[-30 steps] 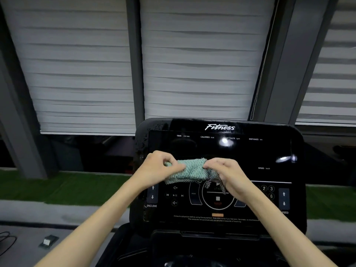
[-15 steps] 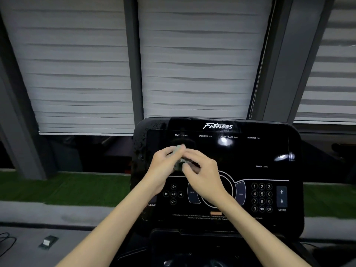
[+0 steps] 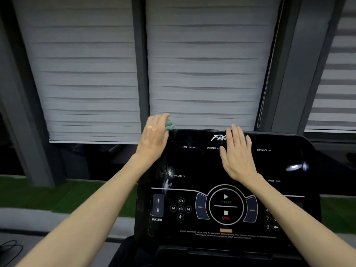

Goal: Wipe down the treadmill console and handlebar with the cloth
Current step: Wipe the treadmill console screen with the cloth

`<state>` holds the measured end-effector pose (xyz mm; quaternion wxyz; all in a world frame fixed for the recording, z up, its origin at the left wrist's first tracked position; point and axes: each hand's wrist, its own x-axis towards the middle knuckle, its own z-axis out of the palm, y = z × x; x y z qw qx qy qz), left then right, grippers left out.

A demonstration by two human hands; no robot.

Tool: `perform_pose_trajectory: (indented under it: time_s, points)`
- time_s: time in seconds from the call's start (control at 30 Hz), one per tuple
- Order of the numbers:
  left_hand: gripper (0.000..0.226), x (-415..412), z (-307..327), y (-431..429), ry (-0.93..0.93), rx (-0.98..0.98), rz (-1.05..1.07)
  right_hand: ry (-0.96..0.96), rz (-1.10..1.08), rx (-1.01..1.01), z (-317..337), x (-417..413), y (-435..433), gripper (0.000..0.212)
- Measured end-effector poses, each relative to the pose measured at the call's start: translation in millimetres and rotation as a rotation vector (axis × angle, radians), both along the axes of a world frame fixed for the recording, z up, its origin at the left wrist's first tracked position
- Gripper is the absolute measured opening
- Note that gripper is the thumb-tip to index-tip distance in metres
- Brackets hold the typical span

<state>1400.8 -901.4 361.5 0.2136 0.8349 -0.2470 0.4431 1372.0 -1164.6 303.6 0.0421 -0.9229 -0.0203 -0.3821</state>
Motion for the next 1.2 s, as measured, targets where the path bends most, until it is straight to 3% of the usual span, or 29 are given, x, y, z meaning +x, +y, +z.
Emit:
perform_pose_trajectory:
  time_s: [0.1, 0.37, 0.47, 0.77, 0.93, 1.2]
  points:
    - [0.041, 15.6, -1.6, -4.6, -0.051, 0.156, 0.035, -0.01, -0.007, -0.004, -2.7, 3.8, -0.6, 0.062]
    - [0.041, 19.7, -8.7, 17.3, 0.028, 0.309, -0.09, -0.035, 0.014, -0.036, -5.7, 6.8, -6.3, 0.062]
    - [0.058, 15.0, -19.2, 21.5, -0.028, 0.42, -0.124, -0.046, 0.01, -0.044, -7.1, 7.7, -6.3, 0.062]
    - [0.049, 28.3, -23.7, 8.1, -0.162, 0.264, -0.089, -0.092, 0.019, -0.052, -9.8, 10.4, -7.0, 0.062]
    - [0.068, 22.7, -59.0, 11.4, -0.118, 0.227, -0.129, -0.102, 0.015, -0.062, -12.2, 12.9, -7.8, 0.062]
    - [0.079, -21.0, -137.3, 23.5, -0.035, 0.301, -0.142, -0.11, 0.021, -0.074, -12.7, 13.1, -9.2, 0.062]
